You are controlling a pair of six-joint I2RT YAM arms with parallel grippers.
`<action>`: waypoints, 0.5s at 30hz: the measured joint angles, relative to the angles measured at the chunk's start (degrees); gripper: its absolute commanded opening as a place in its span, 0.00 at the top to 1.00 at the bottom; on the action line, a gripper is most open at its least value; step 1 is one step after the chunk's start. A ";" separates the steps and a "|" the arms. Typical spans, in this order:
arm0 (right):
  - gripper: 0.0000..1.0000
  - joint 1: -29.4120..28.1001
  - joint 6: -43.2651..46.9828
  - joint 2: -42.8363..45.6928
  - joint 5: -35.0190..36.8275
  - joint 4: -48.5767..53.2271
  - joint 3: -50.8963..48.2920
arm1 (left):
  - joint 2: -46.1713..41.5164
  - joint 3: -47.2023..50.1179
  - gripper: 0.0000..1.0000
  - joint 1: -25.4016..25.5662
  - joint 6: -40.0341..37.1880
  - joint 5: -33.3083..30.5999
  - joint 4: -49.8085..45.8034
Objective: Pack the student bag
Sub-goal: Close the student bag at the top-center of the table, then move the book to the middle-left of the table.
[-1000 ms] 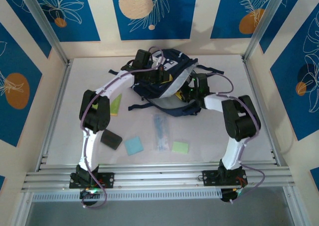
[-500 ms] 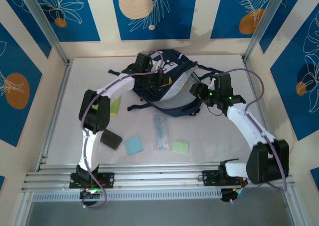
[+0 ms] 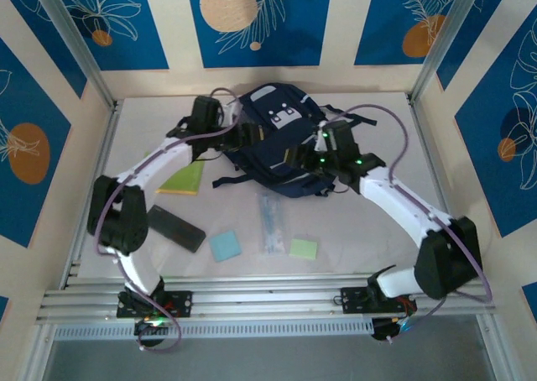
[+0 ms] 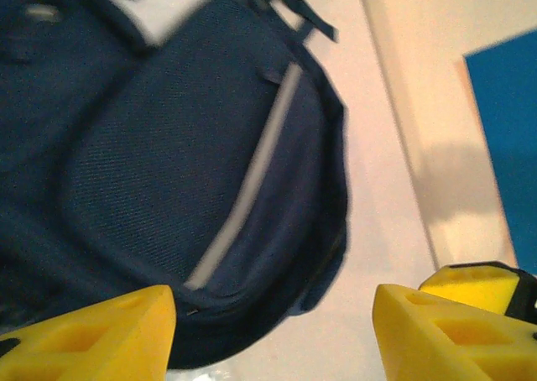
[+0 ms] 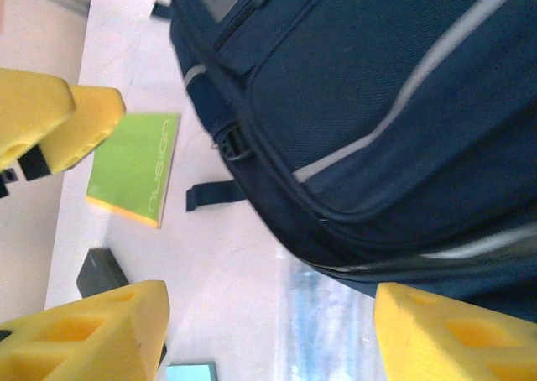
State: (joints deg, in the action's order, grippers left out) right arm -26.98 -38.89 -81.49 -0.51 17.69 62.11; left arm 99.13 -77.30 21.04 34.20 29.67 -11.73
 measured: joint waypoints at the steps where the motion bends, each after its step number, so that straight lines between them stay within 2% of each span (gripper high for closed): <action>1: 0.35 -1.11 0.13 -2.23 -0.28 -0.57 1.38 | -1.53 2.36 0.34 -1.22 0.22 -1.36 0.20; 8: 0.35 -6.67 1.42 -15.13 -2.40 -4.37 10.60 | -6.03 15.26 0.30 -9.22 1.29 -12.15 -0.37; 15: 0.35 -7.63 1.42 -19.93 -4.44 -6.60 12.57 | -6.51 17.49 0.25 -20.11 -0.50 -22.27 -1.97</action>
State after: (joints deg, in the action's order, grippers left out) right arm -34.61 -37.47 -101.43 -4.95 11.09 74.67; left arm 92.62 -59.81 0.93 33.69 7.40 -13.69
